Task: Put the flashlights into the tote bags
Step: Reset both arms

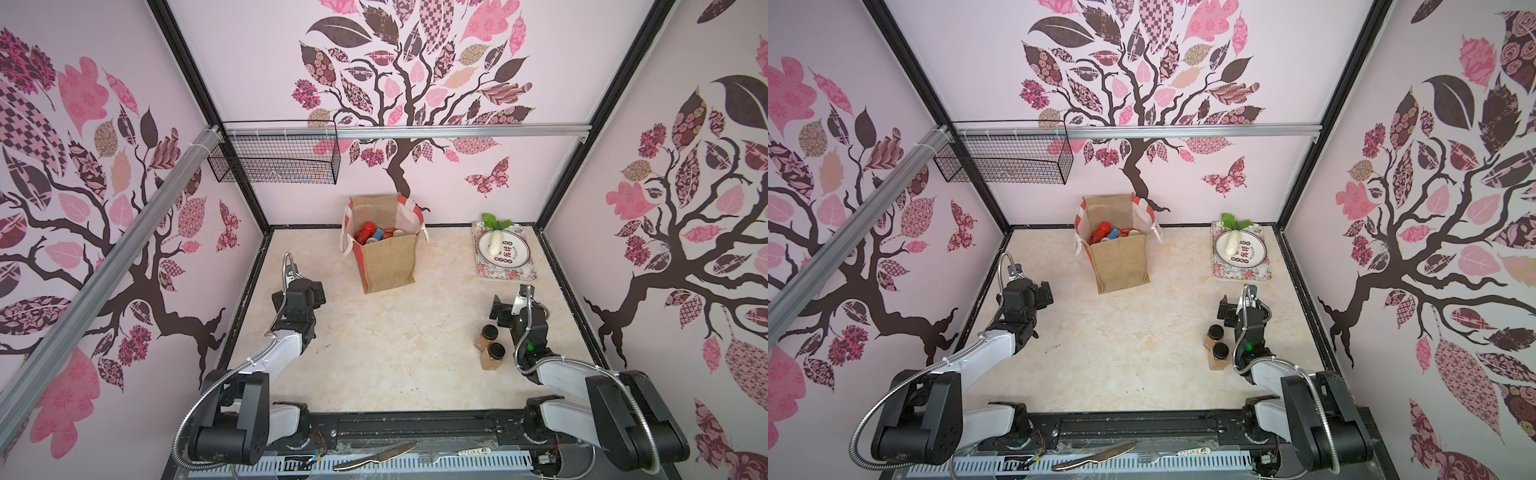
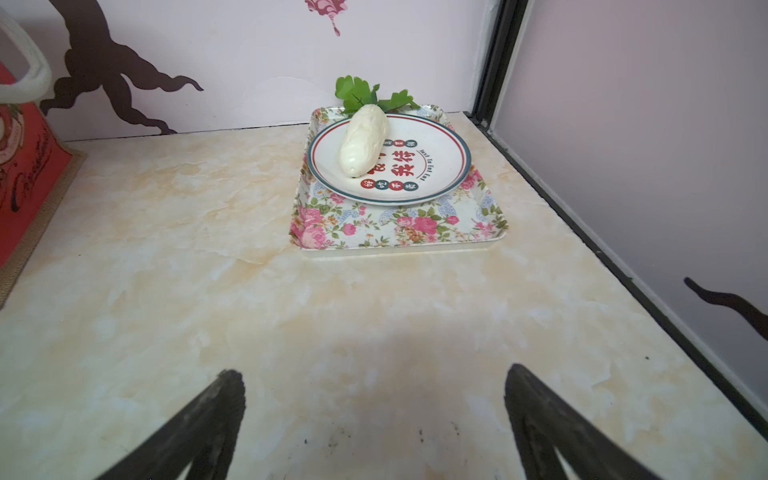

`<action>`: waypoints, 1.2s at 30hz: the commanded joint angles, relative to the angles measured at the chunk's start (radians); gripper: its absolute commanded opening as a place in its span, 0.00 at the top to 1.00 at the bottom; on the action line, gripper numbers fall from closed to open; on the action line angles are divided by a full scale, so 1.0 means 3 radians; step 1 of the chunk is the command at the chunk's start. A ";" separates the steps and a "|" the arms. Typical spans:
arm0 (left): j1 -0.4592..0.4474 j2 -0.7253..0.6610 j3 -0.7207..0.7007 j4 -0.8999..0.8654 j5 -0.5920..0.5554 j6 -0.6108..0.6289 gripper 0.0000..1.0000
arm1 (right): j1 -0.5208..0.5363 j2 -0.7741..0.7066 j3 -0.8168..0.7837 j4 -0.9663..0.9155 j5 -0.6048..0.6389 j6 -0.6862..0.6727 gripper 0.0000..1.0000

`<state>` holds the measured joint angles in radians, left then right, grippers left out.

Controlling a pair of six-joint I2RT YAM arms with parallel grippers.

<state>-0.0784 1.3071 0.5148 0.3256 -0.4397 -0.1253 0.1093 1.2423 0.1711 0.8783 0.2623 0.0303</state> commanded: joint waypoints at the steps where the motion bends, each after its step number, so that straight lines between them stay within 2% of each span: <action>1: 0.0036 0.0214 -0.0155 0.0808 0.0125 0.0172 0.02 | -0.0015 0.0213 0.0109 0.0507 -0.0110 -0.0053 0.00; 12: 0.0129 0.0807 -0.0372 0.1821 0.0405 0.0318 0.02 | -0.0119 0.1064 0.0232 0.1219 -0.0302 0.0010 0.00; 13: 0.0165 0.0792 -0.0362 0.1735 0.0476 0.0275 0.02 | -0.0122 0.1100 0.0283 0.1188 -0.0277 0.0020 0.00; 15: 0.0242 0.0808 -0.0384 0.1742 0.0621 0.0216 0.02 | -0.0144 0.1083 0.0379 0.0970 -0.0212 0.0071 0.00; 18: 0.0260 0.0915 -0.0437 0.1993 0.0738 0.0256 0.02 | -0.0149 0.1100 0.0384 0.0981 -0.0216 0.0071 0.00; 36: 0.0260 0.0920 -0.0500 0.2114 0.0729 0.0283 0.02 | -0.0146 0.1080 0.0361 0.1004 -0.0219 0.0057 0.00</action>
<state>-0.0044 1.5803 0.3885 0.9134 -0.2230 -0.0502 0.0723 1.5600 0.2710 1.1488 0.1898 0.0483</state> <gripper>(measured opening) 0.981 0.995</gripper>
